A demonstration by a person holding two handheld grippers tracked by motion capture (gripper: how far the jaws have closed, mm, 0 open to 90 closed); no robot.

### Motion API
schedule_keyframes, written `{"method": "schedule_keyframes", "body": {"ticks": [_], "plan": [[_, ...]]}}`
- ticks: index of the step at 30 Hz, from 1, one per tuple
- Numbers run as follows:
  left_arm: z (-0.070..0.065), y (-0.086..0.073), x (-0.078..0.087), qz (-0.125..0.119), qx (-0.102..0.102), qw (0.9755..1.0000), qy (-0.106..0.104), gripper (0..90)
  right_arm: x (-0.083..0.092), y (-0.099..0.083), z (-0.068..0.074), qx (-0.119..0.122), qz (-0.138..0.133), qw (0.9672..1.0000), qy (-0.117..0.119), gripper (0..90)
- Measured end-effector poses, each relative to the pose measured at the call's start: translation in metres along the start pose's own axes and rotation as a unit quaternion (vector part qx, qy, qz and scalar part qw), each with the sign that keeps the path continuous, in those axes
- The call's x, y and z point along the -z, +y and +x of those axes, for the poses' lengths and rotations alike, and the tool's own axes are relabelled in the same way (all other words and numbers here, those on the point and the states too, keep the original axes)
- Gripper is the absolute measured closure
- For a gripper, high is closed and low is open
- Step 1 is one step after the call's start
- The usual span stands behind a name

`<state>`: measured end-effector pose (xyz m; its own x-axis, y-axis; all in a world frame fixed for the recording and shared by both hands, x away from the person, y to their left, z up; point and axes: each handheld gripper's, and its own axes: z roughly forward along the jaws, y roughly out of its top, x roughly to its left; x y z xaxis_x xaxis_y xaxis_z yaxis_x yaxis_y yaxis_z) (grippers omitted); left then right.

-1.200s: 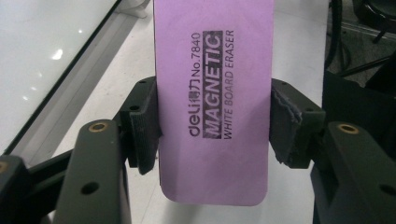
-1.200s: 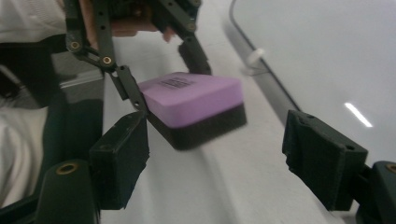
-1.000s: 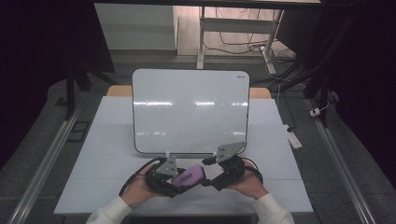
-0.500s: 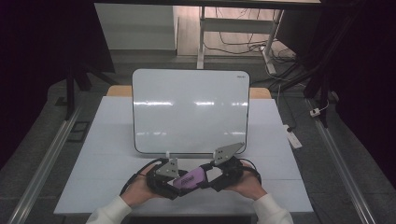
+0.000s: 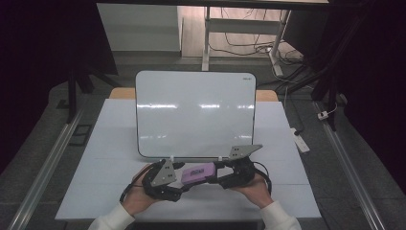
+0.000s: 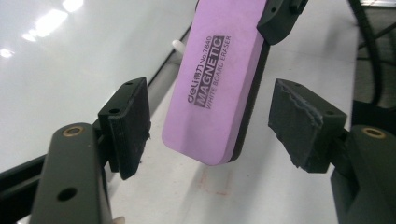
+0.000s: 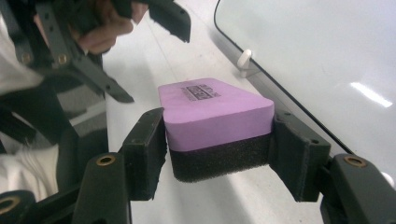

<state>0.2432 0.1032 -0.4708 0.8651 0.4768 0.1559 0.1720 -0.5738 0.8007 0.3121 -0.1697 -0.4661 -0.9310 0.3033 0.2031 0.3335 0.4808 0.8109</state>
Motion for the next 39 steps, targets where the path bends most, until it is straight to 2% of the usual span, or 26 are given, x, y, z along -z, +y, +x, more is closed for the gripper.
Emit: {"method": "schedule_keyframes", "body": {"ticks": [1, 2, 3, 4, 5, 6, 7, 8, 17, 20, 23, 25, 26, 27, 28, 29, 30, 31, 32, 34, 37, 39], "plan": [[-0.002, 0.000, 0.000, 0.001, -0.005, 0.9999, 0.009, 30.5, 0.000, 0.000, 0.000, 0.000, 0.000, 1.0000, 0.000, 39.3], [-0.004, 0.001, 0.001, 0.000, -0.010, 0.9998, 0.017, 30.7, 0.000, 0.001, 0.001, -0.016, -0.005, 0.9999, 0.000, 39.2], [-0.004, 0.001, 0.001, 0.000, -0.010, 0.9998, 0.017, 30.7, 0.000, 0.001, 0.001, -0.016, -0.005, 0.9999, 0.000, 39.2], [-0.005, 0.001, 0.001, 0.000, -0.012, 0.9997, 0.020, 30.9, -0.001, 0.001, 0.001, -0.032, -0.013, 0.9994, 0.003, 39.2], [-0.005, 0.001, 0.001, 0.001, -0.013, 0.9997, 0.022, 30.9, -0.001, 0.001, 0.001, -0.032, -0.013, 0.9994, 0.003, 39.2], [-0.006, 0.001, 0.001, 0.001, -0.013, 0.9996, 0.025, 31.9, -0.001, 0.001, 0.000, -0.048, -0.019, 0.9987, 0.005, 39.2], [-0.006, 0.001, 0.001, 0.003, -0.014, 0.9995, 0.028, 31.9, -0.001, 0.001, 0.000, -0.048, -0.019, 0.9987, 0.005, 39.2], [-0.007, 0.001, 0.000, 0.004, -0.014, 0.9993, 0.033, 33.5, -0.001, 0.001, -0.001, -0.063, -0.026, 0.9977, 0.006, 39.2], [-0.015, 0.007, -0.008, 0.024, -0.027, 0.9969, 0.069, 36.9, -0.003, 0.001, -0.002, -0.101, -0.036, 0.9942, -0.004, 39.2], [-0.019, 0.008, -0.011, 0.030, -0.041, 0.9954, 0.081, 38.6, -0.005, 0.001, -0.002, -0.112, -0.037, 0.9930, -0.008, 39.2], [-0.022, 0.010, -0.015, 0.036, -0.052, 0.9941, 0.088, 41.0, -0.006, 0.001, -0.002, -0.122, -0.041, 0.9917, 0.002, 39.2], [-0.023, 0.010, -0.019, 0.046, -0.060, 0.9922, 0.099, 43.1, -0.008, 0.002, -0.001, -0.125, -0.042, 0.9912, 0.005, 39.2], [-0.025, 0.010, -0.022, 0.054, -0.069, 0.9899, 0.112, 45.6, -0.009, 0.002, 0.000, -0.131, -0.044, 0.9904, 0.010, 39.2], [-0.025, 0.010, -0.022, 0.054, -0.069, 0.9899, 0.112, 48.0, -0.009, 0.002, 0.000, -0.131, -0.044, 0.9904, 0.010, 39.2], [-0.026, 0.010, -0.023, 0.058, -0.077, 0.9884, 0.118, 49.7, -0.011, 0.002, 0.001, -0.131, -0.042, 0.9905, 0.009, 39.1], [-0.026, 0.010, -0.023, 0.058, -0.077, 0.9884, 0.118, 51.2, -0.011, 0.002, 0.001, -0.131, -0.042, 0.9905, 0.009, 39.1], [-0.028, 0.009, -0.024, 0.060, -0.089, 0.9863, 0.125, 53.3, -0.012, 0.003, 0.001, -0.135, -0.042, 0.9900, 0.007, 39.2], [-0.028, 0.009, -0.024, 0.060, -0.089, 0.9863, 0.125, 55.3, -0.012, 0.003, 0.001, -0.135, -0.042, 0.9900, 0.007, 39.2], [-0.029, 0.009, -0.024, 0.063, -0.097, 0.9850, 0.128, 58.1, -0.012, 0.002, 0.001, -0.143, -0.045, 0.9886, 0.010, 39.9], [-0.031, 0.009, -0.025, 0.068, -0.110, 0.9823, 0.136, 61.3, -0.012, 0.002, 0.001, -0.147, -0.047, 0.9880, 0.012, 40.2], [-0.033, 0.008, -0.026, 0.073, -0.121, 0.9798, 0.142, 62.9, -0.013, 0.002, 0.001, -0.148, -0.048, 0.9877, 0.012, 40.2], [-0.033, 0.008, -0.026, 0.072, -0.122, 0.9792, 0.144, 64.1, -0.013, 0.002, 0.000, -0.149, -0.050, 0.9874, 0.013, 39.9]]}}
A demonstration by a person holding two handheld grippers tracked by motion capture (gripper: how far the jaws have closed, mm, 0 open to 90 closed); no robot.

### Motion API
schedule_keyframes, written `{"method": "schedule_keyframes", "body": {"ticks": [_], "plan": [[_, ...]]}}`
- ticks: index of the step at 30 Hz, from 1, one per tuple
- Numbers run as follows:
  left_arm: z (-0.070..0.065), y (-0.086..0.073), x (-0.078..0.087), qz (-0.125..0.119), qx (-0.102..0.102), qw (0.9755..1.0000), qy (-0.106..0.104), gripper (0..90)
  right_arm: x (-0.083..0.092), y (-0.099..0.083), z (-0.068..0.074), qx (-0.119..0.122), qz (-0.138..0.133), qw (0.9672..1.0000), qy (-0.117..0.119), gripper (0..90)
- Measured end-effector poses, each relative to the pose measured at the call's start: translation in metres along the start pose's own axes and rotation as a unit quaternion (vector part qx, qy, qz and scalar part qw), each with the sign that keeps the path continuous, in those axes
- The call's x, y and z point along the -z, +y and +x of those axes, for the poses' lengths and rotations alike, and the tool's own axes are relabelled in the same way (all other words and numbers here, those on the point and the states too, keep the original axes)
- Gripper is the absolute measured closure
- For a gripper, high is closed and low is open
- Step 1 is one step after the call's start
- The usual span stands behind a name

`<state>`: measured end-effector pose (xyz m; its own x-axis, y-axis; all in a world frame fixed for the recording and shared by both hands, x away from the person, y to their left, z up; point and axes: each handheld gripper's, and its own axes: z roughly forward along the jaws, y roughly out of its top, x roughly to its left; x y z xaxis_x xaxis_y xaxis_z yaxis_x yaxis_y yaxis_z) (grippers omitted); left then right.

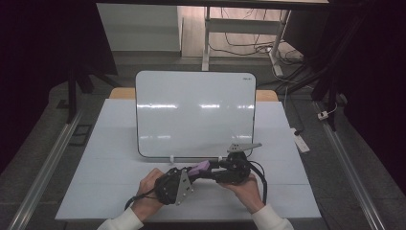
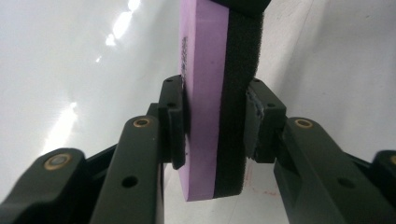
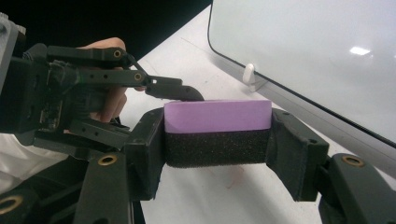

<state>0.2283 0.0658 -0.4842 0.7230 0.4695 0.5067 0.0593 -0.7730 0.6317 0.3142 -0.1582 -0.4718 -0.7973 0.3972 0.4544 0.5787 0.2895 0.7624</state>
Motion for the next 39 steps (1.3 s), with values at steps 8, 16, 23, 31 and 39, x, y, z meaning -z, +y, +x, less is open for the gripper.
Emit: {"method": "schedule_keyframes", "body": {"ticks": [8, 16, 23, 31, 39], "plan": [[0.009, -0.004, 0.004, -0.011, 0.032, 0.9994, -0.003, 64.8, 0.009, 0.001, -0.003, -0.013, -0.046, 0.9989, 0.005, 29.8], [0.031, -0.015, 0.014, -0.027, 0.098, 0.9948, -0.003, 64.8, 0.035, -0.005, -0.007, 0.028, -0.084, 0.9953, -0.039, 29.6], [0.053, -0.025, 0.027, -0.053, 0.163, 0.9852, -0.008, 64.8, 0.066, -0.026, -0.014, 0.102, -0.075, 0.9812, -0.145, 30.5], [0.076, -0.031, 0.041, -0.075, 0.215, 0.9736, -0.003, 64.8, 0.089, -0.044, -0.022, 0.114, -0.076, 0.9728, -0.187, 30.7], [0.112, -0.036, 0.052, -0.105, 0.286, 0.9524, 0.011, 64.8, 0.105, -0.060, -0.031, 0.111, -0.065, 0.9650, -0.229, 30.8]]}}
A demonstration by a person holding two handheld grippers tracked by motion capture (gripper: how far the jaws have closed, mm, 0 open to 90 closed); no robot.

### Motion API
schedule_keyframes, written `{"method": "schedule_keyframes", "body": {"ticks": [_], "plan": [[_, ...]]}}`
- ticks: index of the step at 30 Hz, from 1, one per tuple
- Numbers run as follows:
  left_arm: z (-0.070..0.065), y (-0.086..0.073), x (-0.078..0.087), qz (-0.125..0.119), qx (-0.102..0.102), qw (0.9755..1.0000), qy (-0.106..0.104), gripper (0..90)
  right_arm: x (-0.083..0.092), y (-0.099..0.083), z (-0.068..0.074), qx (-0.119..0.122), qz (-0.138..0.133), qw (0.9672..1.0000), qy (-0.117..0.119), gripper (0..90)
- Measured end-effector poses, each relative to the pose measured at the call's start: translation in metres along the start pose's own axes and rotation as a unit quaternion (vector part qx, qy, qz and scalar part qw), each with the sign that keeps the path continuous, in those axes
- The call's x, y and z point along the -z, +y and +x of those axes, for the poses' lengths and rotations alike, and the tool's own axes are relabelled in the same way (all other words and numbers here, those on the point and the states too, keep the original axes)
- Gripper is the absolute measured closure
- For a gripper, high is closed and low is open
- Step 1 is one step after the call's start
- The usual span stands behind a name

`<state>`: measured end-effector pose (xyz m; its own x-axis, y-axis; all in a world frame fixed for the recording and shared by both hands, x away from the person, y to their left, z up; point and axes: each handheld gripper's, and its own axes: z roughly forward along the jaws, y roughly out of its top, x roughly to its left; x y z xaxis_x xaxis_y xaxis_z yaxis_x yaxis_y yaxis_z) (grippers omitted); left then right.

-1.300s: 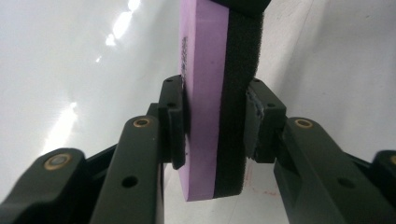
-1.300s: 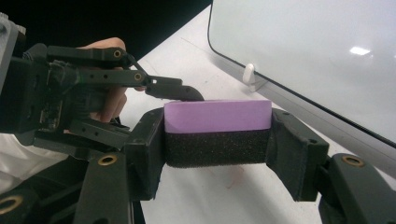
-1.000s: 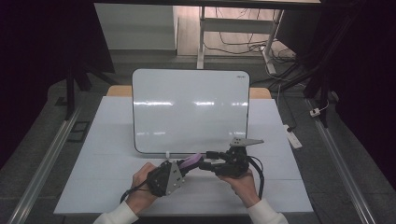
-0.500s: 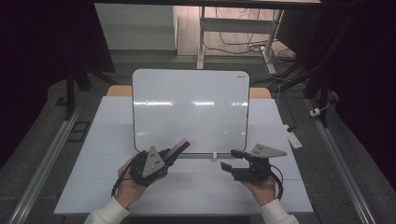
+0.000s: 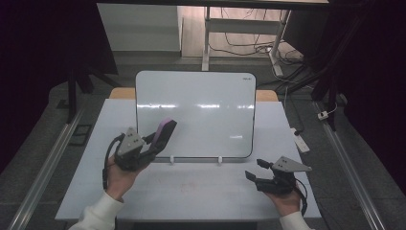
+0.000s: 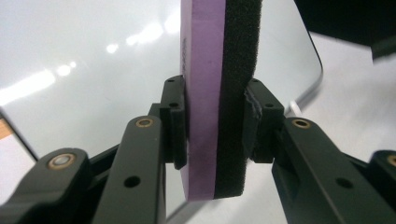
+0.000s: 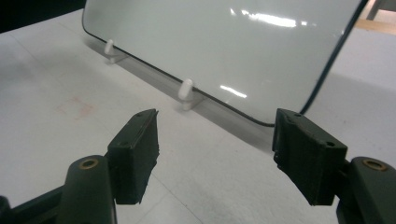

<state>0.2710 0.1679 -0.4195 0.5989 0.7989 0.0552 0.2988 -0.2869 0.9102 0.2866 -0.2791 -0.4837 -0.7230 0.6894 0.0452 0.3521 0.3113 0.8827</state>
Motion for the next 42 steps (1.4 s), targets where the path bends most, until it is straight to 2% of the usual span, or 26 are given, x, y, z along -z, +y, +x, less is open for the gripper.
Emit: {"method": "schedule_keyframes", "body": {"ticks": [2, 9, 14, 21, 31, 37, 42], "plan": [[0.009, 0.006, 0.000, -0.006, 0.015, 0.9999, 0.006, 64.8, 0.000, -0.001, -0.001, -0.001, 0.001, 1.0000, -0.001, 30.8], [0.034, 0.029, -0.004, -0.002, 0.033, 0.9982, 0.051, 64.7, -0.001, -0.003, -0.004, -0.002, 0.003, 1.0000, -0.009, 30.8], [0.051, 0.040, -0.013, 0.004, 0.043, 0.9954, 0.086, 64.6, -0.003, -0.004, -0.003, 0.000, 0.008, 0.9999, -0.010, 30.8], [0.072, 0.054, -0.024, 0.014, 0.059, 0.9914, 0.116, 64.5, -0.005, -0.005, -0.003, -0.002, 0.012, 0.9999, -0.010, 30.8], [0.085, 0.065, -0.041, 0.033, 0.064, 0.9886, 0.132, 64.3, -0.005, -0.006, -0.004, 0.002, 0.016, 0.9998, -0.010, 30.7], [0.091, 0.066, -0.050, 0.055, 0.062, 0.9861, 0.144, 64.1, -0.007, -0.006, -0.003, 0.004, 0.018, 0.9998, -0.005, 30.5], [0.091, 0.066, -0.053, 0.055, 0.057, 0.9858, 0.148, 63.5, -0.006, -0.006, -0.004, 0.002, 0.018, 0.9998, -0.007, 30.5]]}}
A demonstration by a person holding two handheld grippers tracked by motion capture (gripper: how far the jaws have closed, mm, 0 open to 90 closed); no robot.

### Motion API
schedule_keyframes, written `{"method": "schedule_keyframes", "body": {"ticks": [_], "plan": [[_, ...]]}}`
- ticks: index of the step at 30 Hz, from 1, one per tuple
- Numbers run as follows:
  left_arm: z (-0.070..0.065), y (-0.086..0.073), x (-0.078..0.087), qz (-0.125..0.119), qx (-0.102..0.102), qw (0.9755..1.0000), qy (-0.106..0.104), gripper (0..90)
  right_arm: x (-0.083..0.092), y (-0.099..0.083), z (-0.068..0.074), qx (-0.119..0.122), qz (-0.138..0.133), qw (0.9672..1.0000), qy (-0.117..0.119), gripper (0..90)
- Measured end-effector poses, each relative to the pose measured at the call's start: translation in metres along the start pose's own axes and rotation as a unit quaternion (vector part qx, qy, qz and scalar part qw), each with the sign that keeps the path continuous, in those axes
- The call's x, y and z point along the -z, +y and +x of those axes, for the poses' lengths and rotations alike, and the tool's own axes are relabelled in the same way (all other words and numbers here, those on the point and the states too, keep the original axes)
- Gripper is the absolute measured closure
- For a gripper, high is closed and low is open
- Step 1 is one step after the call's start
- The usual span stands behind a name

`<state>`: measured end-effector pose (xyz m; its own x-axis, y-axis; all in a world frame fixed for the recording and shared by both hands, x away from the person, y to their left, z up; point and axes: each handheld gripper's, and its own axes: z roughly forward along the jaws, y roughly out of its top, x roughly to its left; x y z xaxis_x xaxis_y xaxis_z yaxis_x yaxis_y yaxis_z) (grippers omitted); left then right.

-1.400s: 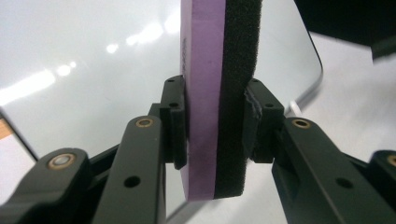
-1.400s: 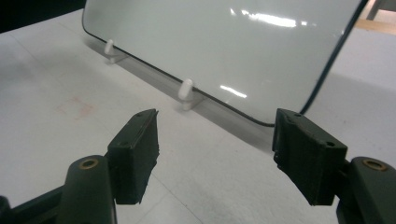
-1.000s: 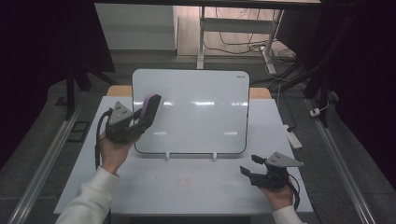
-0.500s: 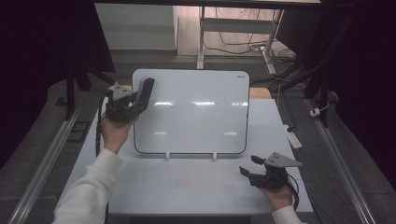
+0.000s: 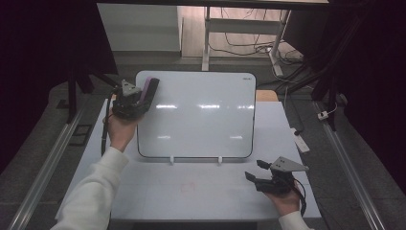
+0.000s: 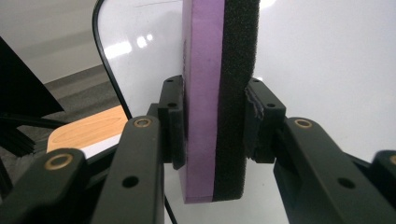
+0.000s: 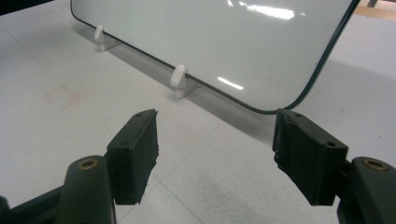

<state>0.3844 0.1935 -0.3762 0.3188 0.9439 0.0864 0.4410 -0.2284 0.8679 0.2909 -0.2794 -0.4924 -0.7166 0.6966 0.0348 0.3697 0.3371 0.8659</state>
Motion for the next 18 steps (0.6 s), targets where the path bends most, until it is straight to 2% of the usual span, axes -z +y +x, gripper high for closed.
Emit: {"method": "schedule_keyframes", "body": {"ticks": [13, 18], "plan": [[-0.0064, 0.0007, -0.0049, -0.002, -0.013, 0.9999, 0.005, 57.3, 0.0000, -0.0005, -0.0004, 0.001, 0.001, 1.0000, -0.001, 30.4], [-0.0061, 0.0008, 0.0004, -0.011, -0.014, 0.9998, 0.003, 50.7, 0.0000, -0.0004, 0.0000, 0.002, 0.001, 1.0000, -0.001, 30.4]]}}
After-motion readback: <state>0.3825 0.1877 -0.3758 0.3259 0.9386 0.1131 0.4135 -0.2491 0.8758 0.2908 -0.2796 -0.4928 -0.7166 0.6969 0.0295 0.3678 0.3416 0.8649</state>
